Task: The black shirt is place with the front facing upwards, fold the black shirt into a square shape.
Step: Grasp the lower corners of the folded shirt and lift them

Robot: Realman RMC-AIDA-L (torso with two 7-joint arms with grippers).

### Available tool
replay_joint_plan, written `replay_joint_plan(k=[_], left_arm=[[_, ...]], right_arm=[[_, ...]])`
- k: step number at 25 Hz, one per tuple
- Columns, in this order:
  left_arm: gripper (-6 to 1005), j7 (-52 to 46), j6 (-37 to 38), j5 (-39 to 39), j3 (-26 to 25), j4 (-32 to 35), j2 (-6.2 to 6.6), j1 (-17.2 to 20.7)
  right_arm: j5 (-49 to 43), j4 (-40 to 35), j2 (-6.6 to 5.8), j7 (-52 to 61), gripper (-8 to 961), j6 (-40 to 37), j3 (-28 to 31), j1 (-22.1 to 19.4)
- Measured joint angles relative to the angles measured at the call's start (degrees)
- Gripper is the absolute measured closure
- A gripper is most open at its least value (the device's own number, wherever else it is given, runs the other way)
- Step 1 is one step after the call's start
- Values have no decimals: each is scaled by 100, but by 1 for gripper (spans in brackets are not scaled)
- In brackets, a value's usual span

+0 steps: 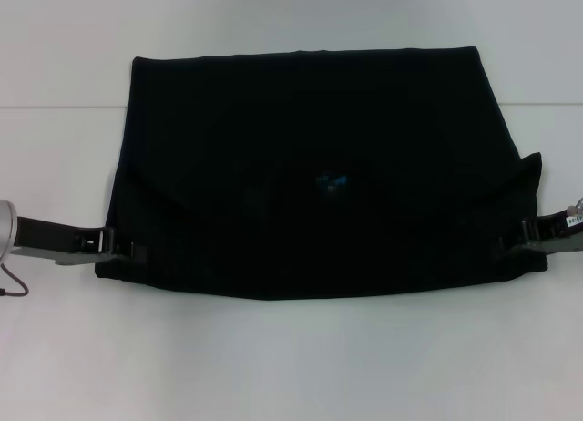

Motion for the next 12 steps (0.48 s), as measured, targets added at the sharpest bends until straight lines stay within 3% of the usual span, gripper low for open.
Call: replay_joint_plan(k=[6, 12], left_arm=[[950, 0, 301, 9, 0, 0, 46, -17], [950, -66, 1237, 56, 40, -6, 222, -46]], right_arm=[[12, -37, -65, -57, 639, -288, 9, -7], [-11, -422, -149, -334, 795, -1374, 12, -165]])
